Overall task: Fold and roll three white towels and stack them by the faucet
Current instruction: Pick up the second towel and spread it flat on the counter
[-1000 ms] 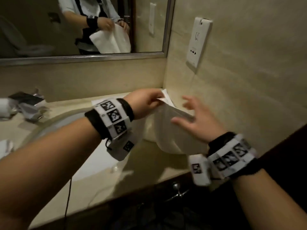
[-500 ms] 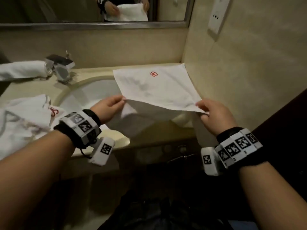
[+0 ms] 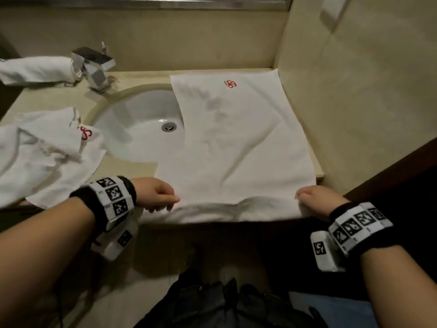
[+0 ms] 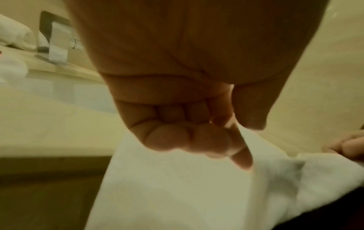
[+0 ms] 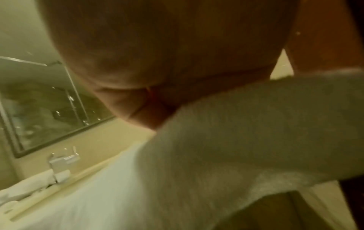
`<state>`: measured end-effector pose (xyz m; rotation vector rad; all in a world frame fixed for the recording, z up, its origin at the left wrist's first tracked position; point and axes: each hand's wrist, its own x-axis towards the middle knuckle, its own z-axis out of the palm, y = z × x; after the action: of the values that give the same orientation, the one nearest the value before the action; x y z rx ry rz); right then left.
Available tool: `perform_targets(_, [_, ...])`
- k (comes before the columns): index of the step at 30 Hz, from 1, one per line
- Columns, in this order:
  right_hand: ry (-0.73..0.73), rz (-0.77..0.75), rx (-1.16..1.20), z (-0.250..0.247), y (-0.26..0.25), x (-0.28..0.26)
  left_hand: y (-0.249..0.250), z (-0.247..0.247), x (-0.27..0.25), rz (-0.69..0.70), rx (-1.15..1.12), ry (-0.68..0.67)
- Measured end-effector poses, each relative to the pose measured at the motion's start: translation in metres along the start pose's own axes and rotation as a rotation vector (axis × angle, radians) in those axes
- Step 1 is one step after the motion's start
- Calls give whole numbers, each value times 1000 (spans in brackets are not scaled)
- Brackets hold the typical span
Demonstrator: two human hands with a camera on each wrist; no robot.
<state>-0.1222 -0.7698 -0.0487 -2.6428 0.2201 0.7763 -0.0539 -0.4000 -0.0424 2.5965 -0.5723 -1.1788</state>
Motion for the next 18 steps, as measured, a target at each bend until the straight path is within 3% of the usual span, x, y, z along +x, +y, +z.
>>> perform_targets(2, [52,58,66,8,7,10,-8,7,13,-2,25,61])
perform_targets(5, [370,126,175,9,14,41,-21,-2,45,-20,40,479])
perform_targets(7, [510,122,190,6,9,65,-23,-7,62,-33,72,617])
perform_targets(10, [544,96,127,-1,-2,103,-31,-7,82,-53,126,630])
perform_targets(12, [530,195,104,-4,0,117,-38,-6,82,-79,144,602])
perform_targets(15, [492,381,140,-10,12,122,-48,-4,73,-90,165,485])
perform_targets(18, [408,386,109,-21,15,122,-48,-6,63,-59,153,374])
